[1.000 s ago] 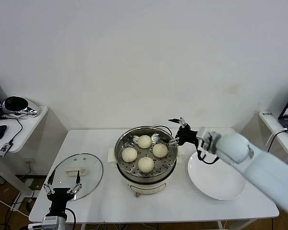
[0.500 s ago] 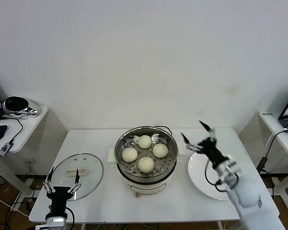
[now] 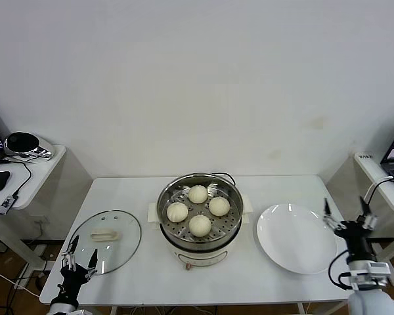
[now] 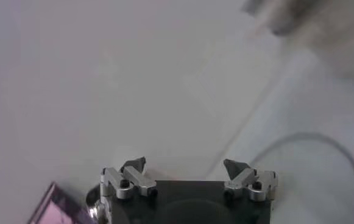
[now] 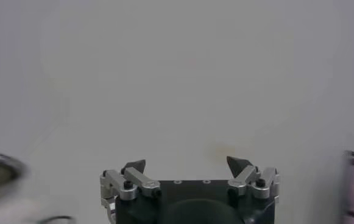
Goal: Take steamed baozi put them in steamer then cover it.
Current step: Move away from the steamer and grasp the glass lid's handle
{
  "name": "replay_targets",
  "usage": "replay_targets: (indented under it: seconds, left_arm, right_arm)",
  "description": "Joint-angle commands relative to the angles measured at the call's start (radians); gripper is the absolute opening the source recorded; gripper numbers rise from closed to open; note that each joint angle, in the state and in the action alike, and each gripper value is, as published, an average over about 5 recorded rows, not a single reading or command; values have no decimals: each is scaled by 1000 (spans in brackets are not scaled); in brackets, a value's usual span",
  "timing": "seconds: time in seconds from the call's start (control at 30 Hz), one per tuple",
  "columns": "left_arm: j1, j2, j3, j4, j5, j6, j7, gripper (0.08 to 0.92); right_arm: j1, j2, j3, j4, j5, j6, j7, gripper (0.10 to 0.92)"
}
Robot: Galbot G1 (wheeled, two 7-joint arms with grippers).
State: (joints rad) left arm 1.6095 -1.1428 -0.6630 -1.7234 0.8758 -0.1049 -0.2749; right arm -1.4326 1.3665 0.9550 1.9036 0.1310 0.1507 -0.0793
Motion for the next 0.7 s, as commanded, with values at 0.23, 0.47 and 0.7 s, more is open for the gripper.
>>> replay_targets:
  seconds: [0.23,0.47,0.7]
  left_arm:
    - [-217,106,74,211,356,29,40,823]
    - [-301,118,115,249,349,37,52,823]
    - [-345,116,151,277,340,41,60,823]
  right_arm:
    - [-62,107,159,19,-25,0,75,823]
    - [-78,120,161,13,-40,14,77,823]
    - [-82,125,158,15,-45,15,76,823]
